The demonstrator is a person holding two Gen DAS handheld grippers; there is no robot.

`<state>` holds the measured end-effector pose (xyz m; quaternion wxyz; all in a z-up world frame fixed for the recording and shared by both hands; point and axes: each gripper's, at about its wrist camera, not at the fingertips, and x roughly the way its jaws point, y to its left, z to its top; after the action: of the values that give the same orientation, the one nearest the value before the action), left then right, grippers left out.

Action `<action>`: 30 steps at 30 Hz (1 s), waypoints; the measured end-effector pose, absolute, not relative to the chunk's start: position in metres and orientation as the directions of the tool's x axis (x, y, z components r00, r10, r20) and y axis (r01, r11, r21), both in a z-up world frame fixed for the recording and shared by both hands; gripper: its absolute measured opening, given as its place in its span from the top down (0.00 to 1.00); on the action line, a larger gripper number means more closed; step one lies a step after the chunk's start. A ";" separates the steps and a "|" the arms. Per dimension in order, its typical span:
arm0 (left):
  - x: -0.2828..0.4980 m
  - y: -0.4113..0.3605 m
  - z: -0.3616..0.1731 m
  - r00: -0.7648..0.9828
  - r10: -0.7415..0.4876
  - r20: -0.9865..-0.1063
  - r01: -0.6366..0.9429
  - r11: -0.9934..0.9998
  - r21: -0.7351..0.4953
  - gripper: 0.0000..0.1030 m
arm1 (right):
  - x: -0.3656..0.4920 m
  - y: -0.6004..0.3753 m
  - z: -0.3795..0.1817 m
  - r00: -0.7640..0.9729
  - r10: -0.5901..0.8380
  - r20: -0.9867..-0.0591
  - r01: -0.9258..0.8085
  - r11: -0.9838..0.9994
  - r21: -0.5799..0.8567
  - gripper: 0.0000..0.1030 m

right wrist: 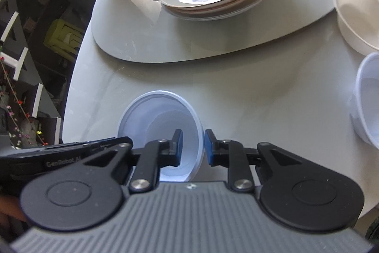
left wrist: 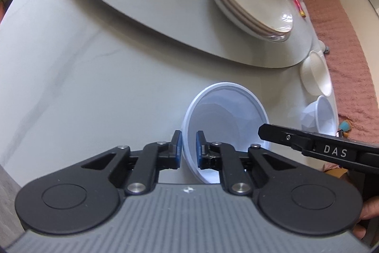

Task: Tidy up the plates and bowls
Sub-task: 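Close both grippers on the rim of the white plastic bowl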

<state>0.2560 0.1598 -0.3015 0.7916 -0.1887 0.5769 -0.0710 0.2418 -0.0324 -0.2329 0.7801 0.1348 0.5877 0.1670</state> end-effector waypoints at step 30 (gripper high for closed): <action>0.281 0.052 -0.311 0.227 -0.260 -0.938 -0.007 0.963 -0.268 0.86 | 0.246 -0.101 -0.245 0.249 0.365 -0.897 -0.070 0.930 0.360 0.78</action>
<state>0.2811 0.0519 -0.3105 0.7759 -0.1083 0.6162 -0.0815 0.2459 -0.1005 -0.2446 0.7805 0.1240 0.5967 0.1393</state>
